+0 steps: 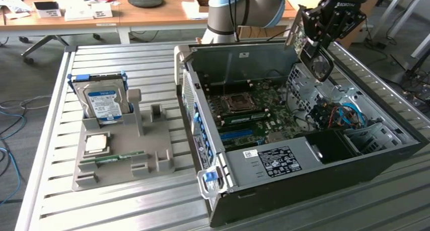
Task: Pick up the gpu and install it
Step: 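Pick up the gpu and move the gpu toward the slot, then insert the gpu into the slot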
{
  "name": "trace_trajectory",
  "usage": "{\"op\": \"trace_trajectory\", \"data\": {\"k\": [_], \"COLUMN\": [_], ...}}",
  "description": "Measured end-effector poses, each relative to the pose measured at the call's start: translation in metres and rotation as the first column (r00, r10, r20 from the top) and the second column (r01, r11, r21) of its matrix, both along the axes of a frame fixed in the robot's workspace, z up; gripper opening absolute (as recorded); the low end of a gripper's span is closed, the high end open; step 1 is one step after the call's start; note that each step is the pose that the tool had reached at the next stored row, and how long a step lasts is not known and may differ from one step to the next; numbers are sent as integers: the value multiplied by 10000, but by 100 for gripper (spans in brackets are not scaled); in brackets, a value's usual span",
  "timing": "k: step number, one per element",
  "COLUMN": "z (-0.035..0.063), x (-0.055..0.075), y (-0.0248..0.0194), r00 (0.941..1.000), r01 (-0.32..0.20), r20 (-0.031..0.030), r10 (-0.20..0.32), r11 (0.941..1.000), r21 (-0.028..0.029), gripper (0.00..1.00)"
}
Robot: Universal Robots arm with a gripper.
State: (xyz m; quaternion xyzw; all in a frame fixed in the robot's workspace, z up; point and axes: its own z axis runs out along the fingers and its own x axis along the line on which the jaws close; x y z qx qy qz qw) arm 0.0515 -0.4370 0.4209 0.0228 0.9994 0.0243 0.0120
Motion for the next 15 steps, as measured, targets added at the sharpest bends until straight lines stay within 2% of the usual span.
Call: {"op": "trace_trajectory", "data": {"k": [15], "z": [0], "x": [46], "y": [0], "r00": [10000], "r01": [1], "r20": [0], "r10": [-1], "r11": [10000], "r21": [0], "gripper": [27]}}
